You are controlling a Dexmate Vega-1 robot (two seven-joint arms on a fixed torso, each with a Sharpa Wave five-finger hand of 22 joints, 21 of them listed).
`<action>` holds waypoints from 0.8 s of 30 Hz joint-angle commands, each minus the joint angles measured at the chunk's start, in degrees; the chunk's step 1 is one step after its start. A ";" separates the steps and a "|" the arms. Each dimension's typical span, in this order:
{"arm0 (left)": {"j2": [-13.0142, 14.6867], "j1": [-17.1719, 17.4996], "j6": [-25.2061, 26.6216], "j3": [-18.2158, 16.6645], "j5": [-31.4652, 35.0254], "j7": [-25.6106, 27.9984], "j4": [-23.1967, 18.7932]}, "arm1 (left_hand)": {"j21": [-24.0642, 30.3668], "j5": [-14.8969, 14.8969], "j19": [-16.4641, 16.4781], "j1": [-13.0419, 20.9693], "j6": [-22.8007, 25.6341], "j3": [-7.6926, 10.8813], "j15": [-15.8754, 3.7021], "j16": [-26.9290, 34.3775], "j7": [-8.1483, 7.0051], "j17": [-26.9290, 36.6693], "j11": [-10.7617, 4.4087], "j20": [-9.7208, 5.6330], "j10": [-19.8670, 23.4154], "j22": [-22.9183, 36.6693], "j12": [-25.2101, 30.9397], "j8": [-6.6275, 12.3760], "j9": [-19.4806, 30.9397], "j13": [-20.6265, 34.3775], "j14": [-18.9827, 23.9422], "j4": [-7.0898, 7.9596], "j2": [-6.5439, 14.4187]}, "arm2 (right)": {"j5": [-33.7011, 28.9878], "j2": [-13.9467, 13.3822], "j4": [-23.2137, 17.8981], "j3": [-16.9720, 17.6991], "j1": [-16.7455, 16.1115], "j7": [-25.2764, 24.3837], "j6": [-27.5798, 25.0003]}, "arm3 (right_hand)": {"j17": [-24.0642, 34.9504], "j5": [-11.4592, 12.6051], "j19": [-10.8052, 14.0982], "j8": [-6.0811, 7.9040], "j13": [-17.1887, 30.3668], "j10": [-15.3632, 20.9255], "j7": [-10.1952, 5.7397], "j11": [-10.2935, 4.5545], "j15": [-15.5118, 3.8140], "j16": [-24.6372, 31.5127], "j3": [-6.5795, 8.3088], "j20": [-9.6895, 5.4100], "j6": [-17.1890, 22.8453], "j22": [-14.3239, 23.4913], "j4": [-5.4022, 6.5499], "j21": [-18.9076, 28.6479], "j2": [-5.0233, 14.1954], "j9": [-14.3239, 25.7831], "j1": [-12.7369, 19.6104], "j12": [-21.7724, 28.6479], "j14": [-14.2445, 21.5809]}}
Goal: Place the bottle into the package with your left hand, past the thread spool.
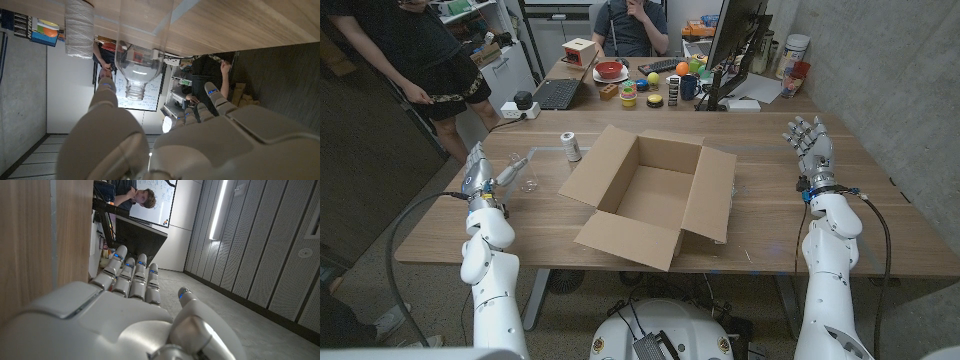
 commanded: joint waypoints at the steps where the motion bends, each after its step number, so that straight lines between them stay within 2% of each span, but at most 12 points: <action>1: 1.89 -1.89 -0.23 0.92 -1.22 0.54 6.43 | 0.37 0.24 1.04 -0.64 -11.10 -0.73 -0.13 0.42 -0.13 0.05 0.51 0.18 -0.91 0.07 0.54 0.53 0.06 0.13 0.33 -0.08 -0.31 | -0.09 -0.79 -0.20 -0.35 -0.34 0.84 0.68 | 0.11 0.43 0.61 0.24 0.12 0.63 0.23 0.01 0.23 0.43 -0.25 -0.04 0.49 0.16 -0.05 -0.16 -0.14 0.09 -0.41 0.19 0.66; 6: 2.19 -2.81 -0.10 1.08 -2.28 1.10 8.06 | 0.57 0.36 2.81 -0.45 -9.91 -2.03 -0.16 0.78 -0.10 -0.10 0.43 -0.64 0.29 -0.05 1.17 1.04 0.01 0.09 1.68 -0.54 -0.41 | -0.24 -0.89 -0.35 -0.30 -0.39 0.56 0.59 | 0.09 0.44 0.68 0.20 0.12 0.56 0.32 0.01 0.28 0.46 -0.36 -0.03 0.40 0.15 -0.16 -0.18 -0.40 0.09 -0.40 0.16 0.81; 8: 2.76 -3.10 -1.61 1.15 -3.14 2.31 9.75 | 0.65 0.47 3.66 -0.12 -8.88 -2.58 -0.18 0.98 -0.08 -0.19 0.36 -0.91 1.20 -0.09 1.57 1.44 -0.02 0.06 2.60 -0.82 -0.34 | -0.08 -1.04 -0.17 -0.22 -0.28 0.70 0.49 | 0.08 0.44 0.73 0.20 0.12 0.57 0.31 0.03 0.26 0.45 -0.41 -0.02 0.38 0.14 -0.19 -0.19 -0.51 0.09 -0.41 0.16 0.83; 12: 2.89 -3.83 -1.40 1.22 -4.27 1.60 10.92 | 1.01 0.87 6.93 1.22 -6.42 -4.42 -0.92 1.30 0.05 -0.43 -0.14 -2.25 3.66 -0.22 2.51 2.23 -0.16 -0.12 5.27 -1.54 -0.21 | -0.45 -1.13 0.20 -0.25 -0.03 0.34 0.87 | 0.08 0.45 0.75 0.19 0.12 0.53 0.32 -0.03 0.27 0.47 -0.48 0.01 0.37 0.14 -0.23 -0.21 -0.64 0.08 -0.43 0.14 0.91; 17: 3.78 -4.60 -2.55 0.93 -6.25 0.75 12.57 | 1.55 1.42 10.85 3.36 -4.21 -5.81 -1.08 1.52 0.48 -0.67 0.09 -2.55 6.31 -0.31 3.26 2.83 -0.32 -0.38 8.31 -1.95 0.11 | -1.35 -1.51 0.96 -0.49 0.33 0.01 1.34 | 0.07 0.48 0.68 0.20 0.12 0.58 0.30 0.00 0.28 0.44 -0.57 0.07 0.38 0.14 -0.27 -0.31 -0.77 0.08 -0.47 0.16 0.94; 18: 3.61 -4.79 -3.11 0.61 -7.02 1.45 13.10 | 1.91 1.65 12.90 4.31 -3.62 -6.33 -1.17 1.54 0.53 -0.77 0.40 -2.67 7.58 -0.36 3.57 2.92 -0.39 -0.49 9.46 -2.02 0.20 | -0.99 -1.53 1.21 -0.43 0.51 0.26 1.20 | 0.07 0.49 0.65 0.21 0.13 0.52 0.29 -0.13 0.28 0.44 -0.58 0.14 0.39 0.13 -0.28 -0.34 -0.79 0.08 -0.49 0.13 0.95; 23: 4.49 -5.34 -4.20 0.60 -7.87 1.31 14.73 | 2.55 2.47 18.24 8.21 -1.85 -7.03 -2.19 1.79 0.73 -0.98 0.37 -3.28 9.20 -0.50 3.47 3.22 -0.52 -0.77 13.62 -2.13 1.00 | -1.50 -1.64 1.88 -0.46 0.95 -0.18 1.39 | 0.08 0.52 0.60 0.21 0.13 0.54 0.27 -0.15 0.31 0.43 -0.62 0.10 0.38 0.13 -0.26 -0.41 -0.79 0.09 -0.54 0.14 0.99; 24: 4.53 -5.58 -4.71 0.49 -8.25 1.93 15.44 | 3.00 2.77 21.05 9.93 -1.14 -7.22 -2.74 1.69 0.80 -1.04 0.41 -3.35 10.19 -0.52 3.47 3.28 -0.56 -0.85 14.97 -2.01 1.30 | -1.73 -1.75 1.95 -0.51 1.01 -0.28 1.24 | 0.08 0.52 0.57 0.21 0.13 0.52 0.29 -0.19 0.30 0.43 -0.62 0.12 0.39 0.13 -0.26 -0.43 -0.79 0.09 -0.54 0.13 0.98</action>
